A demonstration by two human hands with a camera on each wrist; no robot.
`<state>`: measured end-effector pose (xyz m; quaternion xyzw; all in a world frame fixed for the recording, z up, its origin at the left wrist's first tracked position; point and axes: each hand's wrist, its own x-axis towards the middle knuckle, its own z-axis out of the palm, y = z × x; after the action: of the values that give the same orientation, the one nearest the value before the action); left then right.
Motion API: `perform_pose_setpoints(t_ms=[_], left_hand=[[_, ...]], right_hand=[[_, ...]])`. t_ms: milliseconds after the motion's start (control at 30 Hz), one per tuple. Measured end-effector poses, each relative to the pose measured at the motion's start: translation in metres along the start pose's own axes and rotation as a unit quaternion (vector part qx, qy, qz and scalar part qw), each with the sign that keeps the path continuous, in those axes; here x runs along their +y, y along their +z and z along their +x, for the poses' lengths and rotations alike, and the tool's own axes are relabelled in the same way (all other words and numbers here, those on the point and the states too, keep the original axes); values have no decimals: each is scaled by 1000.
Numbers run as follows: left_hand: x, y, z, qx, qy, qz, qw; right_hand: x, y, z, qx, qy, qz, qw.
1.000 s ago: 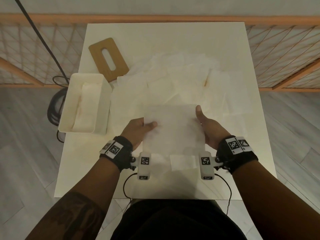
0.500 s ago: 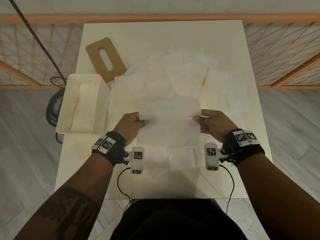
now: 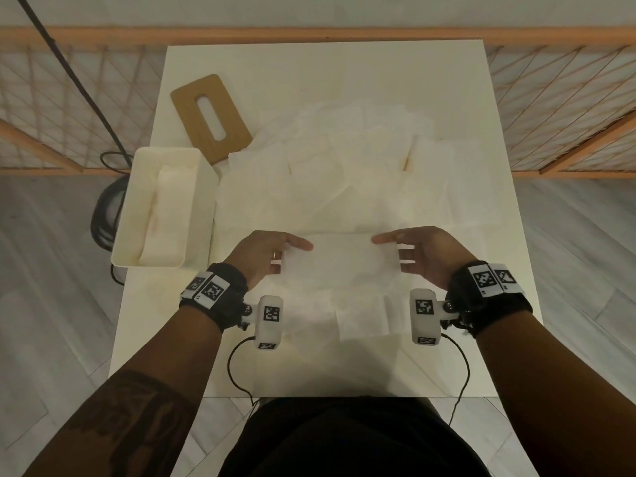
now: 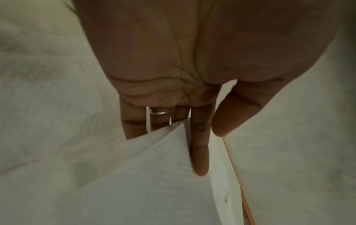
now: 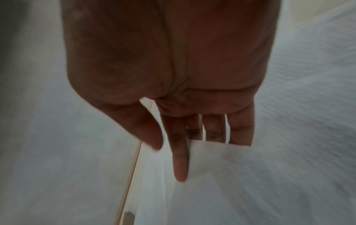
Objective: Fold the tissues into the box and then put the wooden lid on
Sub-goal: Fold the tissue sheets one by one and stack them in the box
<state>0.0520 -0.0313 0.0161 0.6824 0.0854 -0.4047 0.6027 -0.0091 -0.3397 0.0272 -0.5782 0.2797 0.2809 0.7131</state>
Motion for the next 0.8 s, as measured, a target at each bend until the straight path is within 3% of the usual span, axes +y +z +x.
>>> perform_pose_setpoints(t_ms=[67, 167, 267, 667, 800], left_hand=[[-9, 0, 2, 24, 23, 63, 997], [-20, 2, 7, 60, 60, 239, 967], [-22, 9, 6, 88, 79, 292, 949], [-27, 15, 14, 126, 103, 418, 894], [-22, 21, 19, 168, 106, 391, 899]], right_hand=[[9, 2, 3, 31, -30, -93, 995], [21, 1, 10, 72, -66, -242, 965], [25, 3, 11, 88, -78, -320, 940], [20, 13, 20, 155, -91, -426, 887], [20, 13, 23, 203, -106, -354, 907]])
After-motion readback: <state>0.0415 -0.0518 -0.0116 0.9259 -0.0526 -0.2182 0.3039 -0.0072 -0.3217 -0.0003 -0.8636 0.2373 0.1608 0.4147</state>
